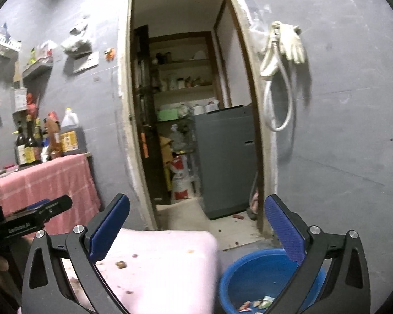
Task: Collect trash
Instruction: 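Move both open tools back over the scraps on the pink table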
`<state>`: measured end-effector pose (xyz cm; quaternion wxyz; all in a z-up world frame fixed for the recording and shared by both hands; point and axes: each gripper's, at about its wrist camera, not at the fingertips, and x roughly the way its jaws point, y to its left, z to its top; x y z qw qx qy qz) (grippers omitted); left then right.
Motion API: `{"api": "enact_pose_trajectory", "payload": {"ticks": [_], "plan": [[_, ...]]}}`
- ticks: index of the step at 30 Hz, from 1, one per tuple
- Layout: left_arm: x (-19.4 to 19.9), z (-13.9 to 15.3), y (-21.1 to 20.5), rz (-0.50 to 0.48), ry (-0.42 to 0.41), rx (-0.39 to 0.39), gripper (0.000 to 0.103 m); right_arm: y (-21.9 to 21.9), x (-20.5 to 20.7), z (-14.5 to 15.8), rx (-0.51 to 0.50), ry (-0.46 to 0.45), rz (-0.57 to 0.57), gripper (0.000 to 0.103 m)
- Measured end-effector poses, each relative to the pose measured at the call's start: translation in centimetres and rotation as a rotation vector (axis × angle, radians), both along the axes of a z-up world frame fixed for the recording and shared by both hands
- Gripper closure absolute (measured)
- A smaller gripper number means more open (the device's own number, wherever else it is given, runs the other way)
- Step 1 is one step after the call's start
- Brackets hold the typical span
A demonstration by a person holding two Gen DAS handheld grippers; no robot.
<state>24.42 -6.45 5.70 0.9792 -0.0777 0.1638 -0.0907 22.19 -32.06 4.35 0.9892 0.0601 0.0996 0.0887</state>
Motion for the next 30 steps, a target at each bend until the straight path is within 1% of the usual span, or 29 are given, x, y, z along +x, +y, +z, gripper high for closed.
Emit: {"api": "enact_pose_trajectory", "payload": {"ticks": [4,9,14,21,24,26,30], "plan": [[-0.1,-1.2,2.8,0.037,0.025,-0.003,0.002,2.4,1.0,-1.1,-0.011,0.047,0.051,0.0],[0.5,-3.3,5.6,0.07,0.083,-0.012,0.002,5.1,2.9,-3.7,-0.028,0.143,0.12,0.0],[1.6,-5.8,6.6,0.092,0.14,0.021,0.002,7.4,5.0,-6.4,-0.075,0.244,0.18,0.0],[4.0,-9.5,7.6,0.083,0.227,0.078,0.002,9.5,7.9,-10.1,-0.115,0.368,0.245,0.0],[4.9,-10.8,7.8,0.082,0.261,0.09,0.002,10.2,9.1,-11.4,-0.126,0.416,0.276,0.006],[5.4,-11.6,8.0,0.079,0.283,0.096,0.002,10.9,9.9,-12.4,-0.139,0.455,0.303,0.017],[6.5,-12.9,8.4,0.076,0.324,0.118,0.002,12.1,11.4,-14.0,-0.172,0.54,0.353,0.025]]}}
